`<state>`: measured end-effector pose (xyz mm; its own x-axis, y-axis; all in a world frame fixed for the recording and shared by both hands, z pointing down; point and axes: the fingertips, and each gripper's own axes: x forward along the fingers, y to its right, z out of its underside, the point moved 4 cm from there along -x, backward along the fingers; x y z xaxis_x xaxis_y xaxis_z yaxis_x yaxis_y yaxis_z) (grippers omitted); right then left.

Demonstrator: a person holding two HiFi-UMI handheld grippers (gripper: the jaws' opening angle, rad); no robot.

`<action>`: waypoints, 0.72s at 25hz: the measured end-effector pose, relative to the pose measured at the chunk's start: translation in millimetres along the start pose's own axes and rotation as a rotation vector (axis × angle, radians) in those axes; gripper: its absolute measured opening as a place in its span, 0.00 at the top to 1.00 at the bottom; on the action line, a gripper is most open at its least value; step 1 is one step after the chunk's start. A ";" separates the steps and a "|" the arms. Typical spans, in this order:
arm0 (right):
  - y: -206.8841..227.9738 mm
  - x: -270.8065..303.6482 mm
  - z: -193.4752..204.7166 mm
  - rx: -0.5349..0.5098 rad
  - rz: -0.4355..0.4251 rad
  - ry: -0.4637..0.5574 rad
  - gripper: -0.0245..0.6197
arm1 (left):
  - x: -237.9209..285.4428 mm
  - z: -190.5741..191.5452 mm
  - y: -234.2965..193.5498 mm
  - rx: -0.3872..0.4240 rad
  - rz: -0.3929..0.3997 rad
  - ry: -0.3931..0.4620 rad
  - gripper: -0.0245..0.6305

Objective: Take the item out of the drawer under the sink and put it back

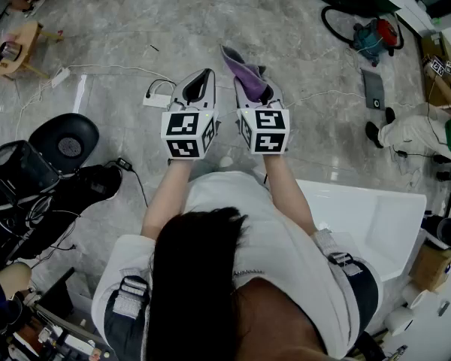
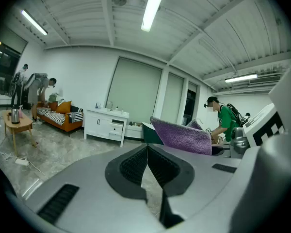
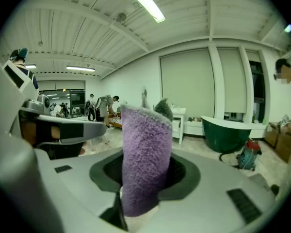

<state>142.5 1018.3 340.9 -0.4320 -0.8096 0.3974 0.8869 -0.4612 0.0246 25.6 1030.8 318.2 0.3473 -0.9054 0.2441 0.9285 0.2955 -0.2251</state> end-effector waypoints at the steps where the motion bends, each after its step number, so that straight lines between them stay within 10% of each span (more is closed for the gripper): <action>1: -0.7 0.8 -0.6 0.000 0.002 -0.001 0.70 | 0.1 -0.2 -1.4 -0.001 0.000 0.000 0.96; 18: -32.9 38.0 0.2 0.145 -0.020 -0.021 0.70 | 4.4 0.5 -52.3 -0.005 0.025 -0.016 0.96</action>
<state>96.9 1002.8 355.3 -0.4479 -0.7920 0.4148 0.8930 -0.4187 0.1649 -21.4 1011.5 331.5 0.3728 -0.8928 0.2530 0.9187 0.3167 -0.2359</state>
